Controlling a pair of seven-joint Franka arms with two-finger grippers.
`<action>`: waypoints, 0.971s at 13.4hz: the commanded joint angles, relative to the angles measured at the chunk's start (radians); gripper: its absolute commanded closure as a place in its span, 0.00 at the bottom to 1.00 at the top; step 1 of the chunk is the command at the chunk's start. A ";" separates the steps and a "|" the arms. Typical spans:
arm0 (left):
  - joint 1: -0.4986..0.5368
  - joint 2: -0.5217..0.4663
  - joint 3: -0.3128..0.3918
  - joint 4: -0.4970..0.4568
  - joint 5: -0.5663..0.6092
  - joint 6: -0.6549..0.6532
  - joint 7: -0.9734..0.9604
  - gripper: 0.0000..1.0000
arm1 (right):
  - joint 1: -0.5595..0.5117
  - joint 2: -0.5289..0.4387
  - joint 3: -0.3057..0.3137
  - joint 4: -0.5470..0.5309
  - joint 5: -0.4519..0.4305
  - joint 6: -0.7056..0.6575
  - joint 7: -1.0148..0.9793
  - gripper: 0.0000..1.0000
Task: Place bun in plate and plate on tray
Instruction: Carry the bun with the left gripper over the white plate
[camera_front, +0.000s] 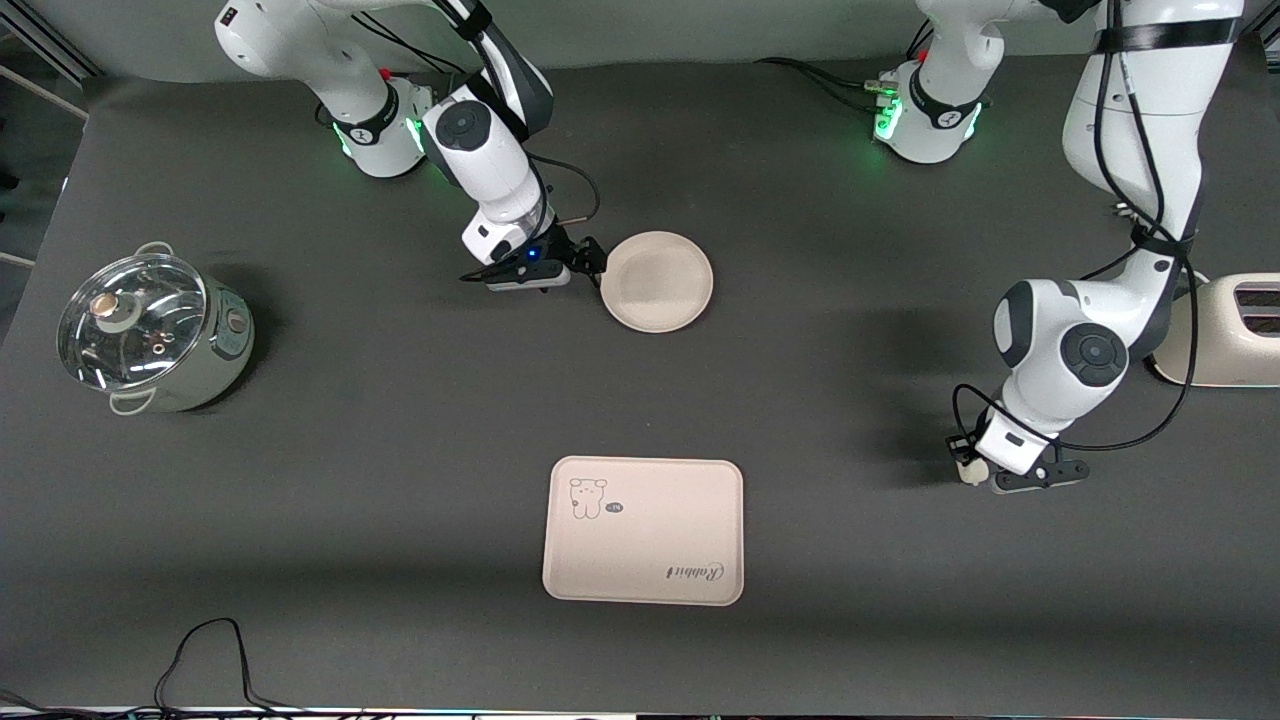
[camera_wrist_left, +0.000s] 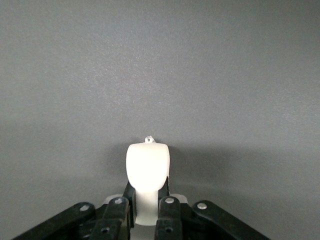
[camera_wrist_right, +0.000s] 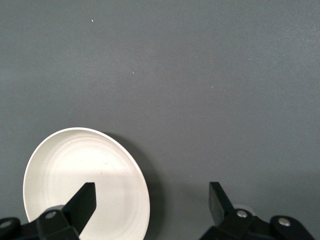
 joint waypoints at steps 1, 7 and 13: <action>-0.012 -0.098 0.004 0.057 0.000 -0.215 -0.009 0.80 | 0.034 0.042 -0.009 0.031 0.084 0.011 0.006 0.00; -0.047 -0.216 -0.001 0.369 -0.002 -0.811 0.003 0.78 | 0.033 0.151 -0.009 0.065 0.136 0.030 -0.103 0.00; -0.049 -0.279 -0.082 0.572 -0.051 -1.167 -0.049 0.78 | 0.027 0.234 -0.003 0.169 0.166 -0.046 -0.112 0.00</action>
